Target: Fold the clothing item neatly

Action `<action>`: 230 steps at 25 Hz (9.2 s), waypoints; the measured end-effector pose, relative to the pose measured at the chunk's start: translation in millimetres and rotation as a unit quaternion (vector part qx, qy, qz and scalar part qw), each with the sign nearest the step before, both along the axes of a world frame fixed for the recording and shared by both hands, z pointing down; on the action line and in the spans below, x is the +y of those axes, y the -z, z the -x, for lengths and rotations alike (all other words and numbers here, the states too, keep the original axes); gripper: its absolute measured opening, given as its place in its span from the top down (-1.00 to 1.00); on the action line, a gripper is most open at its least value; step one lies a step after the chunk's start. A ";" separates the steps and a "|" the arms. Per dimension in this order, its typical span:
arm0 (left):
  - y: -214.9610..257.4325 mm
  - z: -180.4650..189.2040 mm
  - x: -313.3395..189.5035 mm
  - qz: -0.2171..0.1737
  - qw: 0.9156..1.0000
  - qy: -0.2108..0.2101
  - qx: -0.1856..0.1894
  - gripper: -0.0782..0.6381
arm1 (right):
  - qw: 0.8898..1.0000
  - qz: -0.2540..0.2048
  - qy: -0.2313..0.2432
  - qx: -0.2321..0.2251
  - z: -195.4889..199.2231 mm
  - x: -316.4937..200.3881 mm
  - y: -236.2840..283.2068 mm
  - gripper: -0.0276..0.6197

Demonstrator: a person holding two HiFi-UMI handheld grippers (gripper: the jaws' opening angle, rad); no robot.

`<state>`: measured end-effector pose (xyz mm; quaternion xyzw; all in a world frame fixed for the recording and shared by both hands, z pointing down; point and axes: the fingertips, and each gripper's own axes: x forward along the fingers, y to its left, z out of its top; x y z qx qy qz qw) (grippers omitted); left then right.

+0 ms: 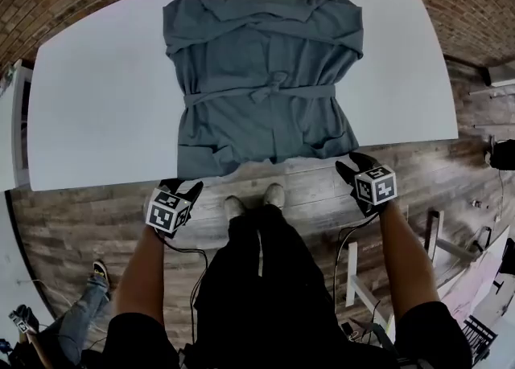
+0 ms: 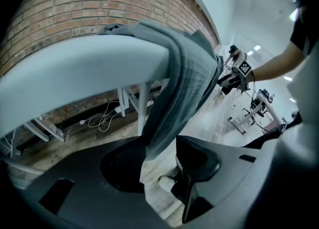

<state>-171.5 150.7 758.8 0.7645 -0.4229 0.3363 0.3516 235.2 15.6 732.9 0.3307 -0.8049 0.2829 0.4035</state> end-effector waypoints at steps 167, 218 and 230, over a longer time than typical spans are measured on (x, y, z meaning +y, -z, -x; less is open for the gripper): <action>233.7 110.3 -470.5 -0.055 0.939 0.222 0.257 0.31 | 0.936 0.091 -0.149 -0.306 154.0 -444.2 205.0 0.42; 176.6 -52.3 -393.7 0.056 0.986 -0.114 0.111 0.62 | 0.970 0.129 0.005 -0.207 207.7 -361.0 200.8 0.74; 221.0 -15.2 -492.4 -0.017 0.993 -0.015 0.115 0.70 | 0.958 0.089 -0.107 -0.250 228.1 -448.3 215.4 0.80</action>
